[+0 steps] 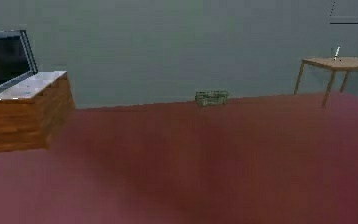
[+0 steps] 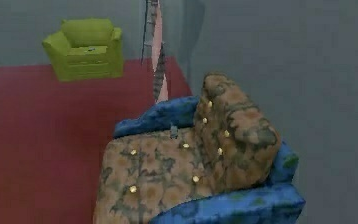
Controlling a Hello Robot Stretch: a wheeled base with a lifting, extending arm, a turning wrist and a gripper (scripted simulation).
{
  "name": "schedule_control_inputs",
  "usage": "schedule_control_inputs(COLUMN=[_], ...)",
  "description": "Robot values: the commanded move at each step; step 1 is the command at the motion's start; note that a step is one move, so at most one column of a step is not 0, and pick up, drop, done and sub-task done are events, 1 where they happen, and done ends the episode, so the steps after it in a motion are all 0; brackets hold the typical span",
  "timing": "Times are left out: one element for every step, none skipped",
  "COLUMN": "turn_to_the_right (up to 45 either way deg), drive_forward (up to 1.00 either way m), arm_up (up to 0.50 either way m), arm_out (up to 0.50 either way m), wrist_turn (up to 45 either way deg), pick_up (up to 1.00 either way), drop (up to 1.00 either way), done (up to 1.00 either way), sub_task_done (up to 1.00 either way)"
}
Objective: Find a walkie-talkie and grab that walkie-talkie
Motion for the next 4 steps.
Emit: schedule_control_inputs(turn_to_the_right=[18.0, 0.0, 18.0, 0.0], drive_forward=[0.0, 0.4, 0.0, 0.2], arm_up=[0.0, 0.0, 0.0, 0.0], arm_out=[0.0, 0.0, 0.0, 0.0], wrist_turn=[0.0, 0.0, 0.0, 0.0], pick_up=[0.0, 0.0, 0.0, 0.0], drop=[0.0, 0.0, 0.0, 0.0], done=[0.0, 0.0, 0.0, 0.0], sub_task_done=[0.0, 0.0, 0.0, 0.0])
